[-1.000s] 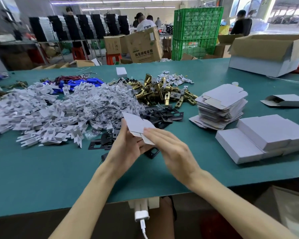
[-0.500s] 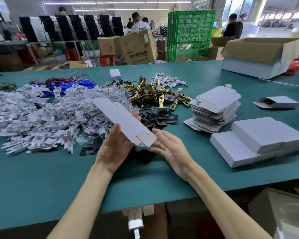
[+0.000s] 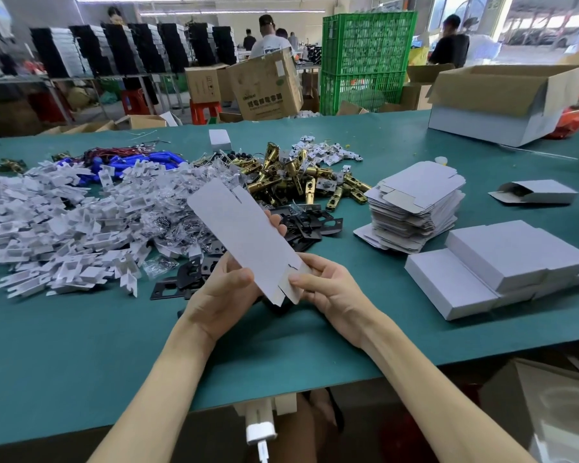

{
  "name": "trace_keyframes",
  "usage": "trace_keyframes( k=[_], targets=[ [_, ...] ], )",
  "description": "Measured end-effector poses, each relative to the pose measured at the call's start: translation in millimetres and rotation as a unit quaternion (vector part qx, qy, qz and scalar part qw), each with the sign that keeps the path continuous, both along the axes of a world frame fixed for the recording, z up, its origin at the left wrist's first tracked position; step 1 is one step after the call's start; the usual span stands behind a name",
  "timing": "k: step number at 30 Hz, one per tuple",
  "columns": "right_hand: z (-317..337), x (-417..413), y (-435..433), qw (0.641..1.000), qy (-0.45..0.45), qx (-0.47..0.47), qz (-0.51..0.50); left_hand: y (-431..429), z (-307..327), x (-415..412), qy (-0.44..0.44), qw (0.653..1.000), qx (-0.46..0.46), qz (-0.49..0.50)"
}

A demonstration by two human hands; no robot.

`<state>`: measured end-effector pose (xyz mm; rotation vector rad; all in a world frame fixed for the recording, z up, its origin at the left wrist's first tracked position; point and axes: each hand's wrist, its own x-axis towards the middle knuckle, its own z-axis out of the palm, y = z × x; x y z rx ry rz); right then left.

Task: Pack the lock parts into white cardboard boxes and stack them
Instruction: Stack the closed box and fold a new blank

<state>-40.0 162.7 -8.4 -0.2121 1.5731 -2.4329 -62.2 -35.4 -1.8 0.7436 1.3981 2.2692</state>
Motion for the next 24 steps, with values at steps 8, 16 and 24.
trace_keyframes(
  k=[8, 16, 24],
  targets=[
    [2, 0, 1, 1.000, -0.025, -0.018, 0.000, 4, 3, 6, 0.032, 0.998, -0.020, 0.046],
    [3, 2, -1, 1.000, -0.016, -0.025, -0.004, 3, 5, 7, 0.022, 0.999, -0.018, 0.027],
    [5, 5, -3, 0.999, -0.026, -0.032, -0.028, 4, 10, 11, 0.002, 1.000, 0.021, 0.018]
  ],
)
